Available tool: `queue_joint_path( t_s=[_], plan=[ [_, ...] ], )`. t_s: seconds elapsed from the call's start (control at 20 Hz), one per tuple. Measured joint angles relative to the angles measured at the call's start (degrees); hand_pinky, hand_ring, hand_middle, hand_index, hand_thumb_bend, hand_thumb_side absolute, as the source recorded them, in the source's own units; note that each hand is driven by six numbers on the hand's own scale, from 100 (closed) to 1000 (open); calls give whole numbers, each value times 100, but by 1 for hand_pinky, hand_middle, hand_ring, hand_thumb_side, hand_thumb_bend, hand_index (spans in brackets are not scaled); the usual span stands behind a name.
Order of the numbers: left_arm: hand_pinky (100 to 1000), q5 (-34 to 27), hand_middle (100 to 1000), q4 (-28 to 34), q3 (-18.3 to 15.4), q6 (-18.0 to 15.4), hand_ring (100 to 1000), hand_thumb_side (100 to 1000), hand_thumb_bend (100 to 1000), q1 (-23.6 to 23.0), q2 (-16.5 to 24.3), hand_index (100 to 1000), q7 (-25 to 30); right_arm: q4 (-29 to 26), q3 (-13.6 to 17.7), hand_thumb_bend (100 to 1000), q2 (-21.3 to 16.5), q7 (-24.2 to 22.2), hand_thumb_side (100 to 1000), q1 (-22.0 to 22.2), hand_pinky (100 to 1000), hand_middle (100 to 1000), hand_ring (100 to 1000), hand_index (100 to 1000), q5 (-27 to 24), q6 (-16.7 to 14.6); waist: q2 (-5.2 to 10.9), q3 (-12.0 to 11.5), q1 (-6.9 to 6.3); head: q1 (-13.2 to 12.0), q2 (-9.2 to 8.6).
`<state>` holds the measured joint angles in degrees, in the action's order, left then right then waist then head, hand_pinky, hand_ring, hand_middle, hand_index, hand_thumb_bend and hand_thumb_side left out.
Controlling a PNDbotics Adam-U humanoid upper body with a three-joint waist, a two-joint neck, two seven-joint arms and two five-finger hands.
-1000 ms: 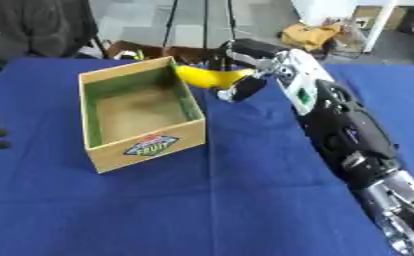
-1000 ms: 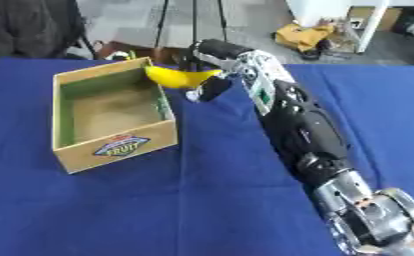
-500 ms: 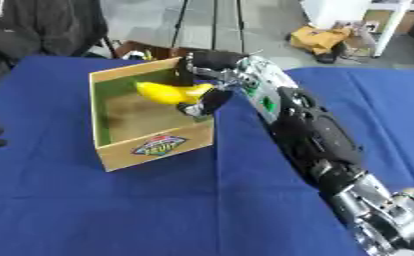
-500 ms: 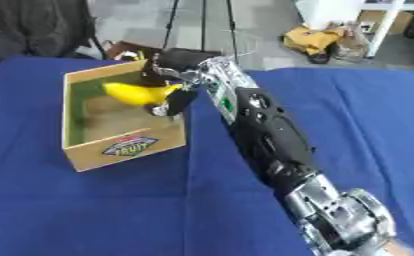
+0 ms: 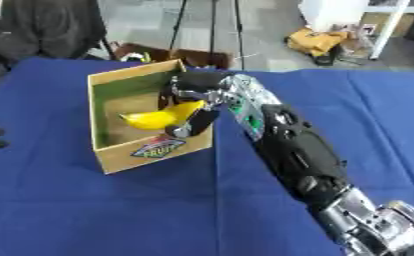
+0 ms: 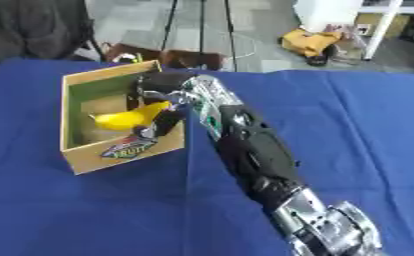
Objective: Pick up objects on the table and place them in the box.
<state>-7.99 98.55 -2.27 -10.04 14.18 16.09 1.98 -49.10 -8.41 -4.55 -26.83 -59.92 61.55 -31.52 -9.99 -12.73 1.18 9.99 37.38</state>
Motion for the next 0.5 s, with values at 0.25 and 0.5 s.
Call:
queue_joint_path(
  t_s=[0.25,0.5],
  plan=[
    [643,0,657,0,1,0,674,853,504,0,0,789,0,39,27,174,41,-21,451,42,734,717,665,771,-73,-6,-10,9,-3,0,-6],
    [643,0,656,0,4,0,674,853,504,0,0,789,0,26,31,172,39,49,455,43,733,712,657,772,-204,-26,-10,38,-3,-5,-7]
  ],
)
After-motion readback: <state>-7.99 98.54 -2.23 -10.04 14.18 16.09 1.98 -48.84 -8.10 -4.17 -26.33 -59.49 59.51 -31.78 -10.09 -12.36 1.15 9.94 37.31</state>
